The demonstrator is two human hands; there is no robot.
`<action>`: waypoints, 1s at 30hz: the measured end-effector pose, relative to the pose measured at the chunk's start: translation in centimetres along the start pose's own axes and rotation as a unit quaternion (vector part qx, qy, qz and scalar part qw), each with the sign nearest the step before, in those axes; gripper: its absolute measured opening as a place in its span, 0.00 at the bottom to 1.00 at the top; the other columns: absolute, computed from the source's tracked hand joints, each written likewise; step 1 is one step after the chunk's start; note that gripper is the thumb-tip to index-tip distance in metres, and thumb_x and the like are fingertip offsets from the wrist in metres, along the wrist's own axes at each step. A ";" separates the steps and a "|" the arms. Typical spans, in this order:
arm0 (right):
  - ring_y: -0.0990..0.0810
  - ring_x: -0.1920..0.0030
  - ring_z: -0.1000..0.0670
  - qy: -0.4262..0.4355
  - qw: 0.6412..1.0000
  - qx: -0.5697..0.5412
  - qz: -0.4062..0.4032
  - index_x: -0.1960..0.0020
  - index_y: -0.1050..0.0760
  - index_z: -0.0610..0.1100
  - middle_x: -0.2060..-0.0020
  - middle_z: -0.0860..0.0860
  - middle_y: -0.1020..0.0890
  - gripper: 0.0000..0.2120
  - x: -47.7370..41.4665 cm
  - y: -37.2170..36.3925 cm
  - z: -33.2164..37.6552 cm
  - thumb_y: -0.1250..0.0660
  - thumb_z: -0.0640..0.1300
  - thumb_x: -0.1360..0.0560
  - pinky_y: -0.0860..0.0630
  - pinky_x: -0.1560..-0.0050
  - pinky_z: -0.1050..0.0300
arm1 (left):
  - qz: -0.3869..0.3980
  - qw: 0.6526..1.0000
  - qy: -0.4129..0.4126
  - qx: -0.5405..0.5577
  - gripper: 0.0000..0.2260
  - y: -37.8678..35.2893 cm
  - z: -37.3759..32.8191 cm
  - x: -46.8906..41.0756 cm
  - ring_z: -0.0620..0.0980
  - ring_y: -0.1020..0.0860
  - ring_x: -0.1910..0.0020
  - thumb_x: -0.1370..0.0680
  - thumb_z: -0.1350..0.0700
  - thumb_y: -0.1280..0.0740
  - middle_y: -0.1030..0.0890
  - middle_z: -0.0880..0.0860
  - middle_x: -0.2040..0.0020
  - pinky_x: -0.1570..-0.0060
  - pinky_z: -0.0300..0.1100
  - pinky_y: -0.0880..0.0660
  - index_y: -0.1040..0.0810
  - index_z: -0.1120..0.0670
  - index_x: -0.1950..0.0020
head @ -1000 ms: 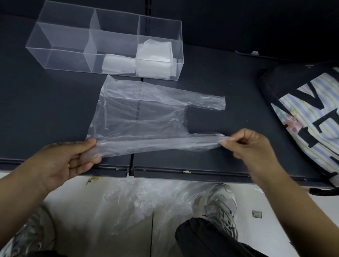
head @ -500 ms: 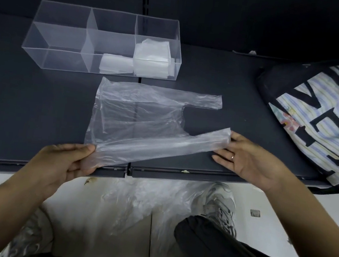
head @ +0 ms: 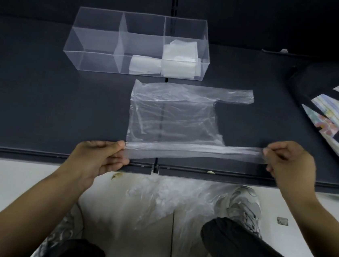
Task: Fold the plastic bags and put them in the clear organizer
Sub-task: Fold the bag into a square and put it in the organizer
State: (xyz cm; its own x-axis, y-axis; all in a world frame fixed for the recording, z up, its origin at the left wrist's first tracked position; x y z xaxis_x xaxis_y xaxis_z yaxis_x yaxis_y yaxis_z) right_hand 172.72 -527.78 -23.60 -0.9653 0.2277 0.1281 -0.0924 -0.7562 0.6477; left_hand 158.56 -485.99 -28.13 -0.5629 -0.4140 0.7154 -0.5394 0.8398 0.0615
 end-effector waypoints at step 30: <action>0.52 0.23 0.45 0.200 0.891 0.395 0.103 0.22 0.51 0.41 0.22 0.44 0.49 0.39 1.0 -8.7 7.1 0.58 0.66 0.25 0.57 0.24 0.46 | -0.116 0.734 -0.430 -0.513 0.24 1.3 -7.3 -0.5 0.56 0.39 0.25 0.19 0.48 0.39 0.35 0.56 0.26 0.27 0.58 0.48 0.33 0.59 0.27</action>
State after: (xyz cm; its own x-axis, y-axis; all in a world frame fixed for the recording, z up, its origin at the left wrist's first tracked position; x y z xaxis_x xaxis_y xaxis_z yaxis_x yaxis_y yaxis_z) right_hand 174.31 -516.67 -23.77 -0.9663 -0.2229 0.1291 0.1443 -0.0534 0.9881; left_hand 162.75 -482.13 -23.34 -0.9554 -0.2857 -0.0744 -0.1769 0.3521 0.9191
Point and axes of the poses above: each hand's wrist, its own x-axis away from the middle knuckle, its own y-axis out of the back of the hand, z = x × y, the point moved 9 cm from there along -x, towards the middle knuckle
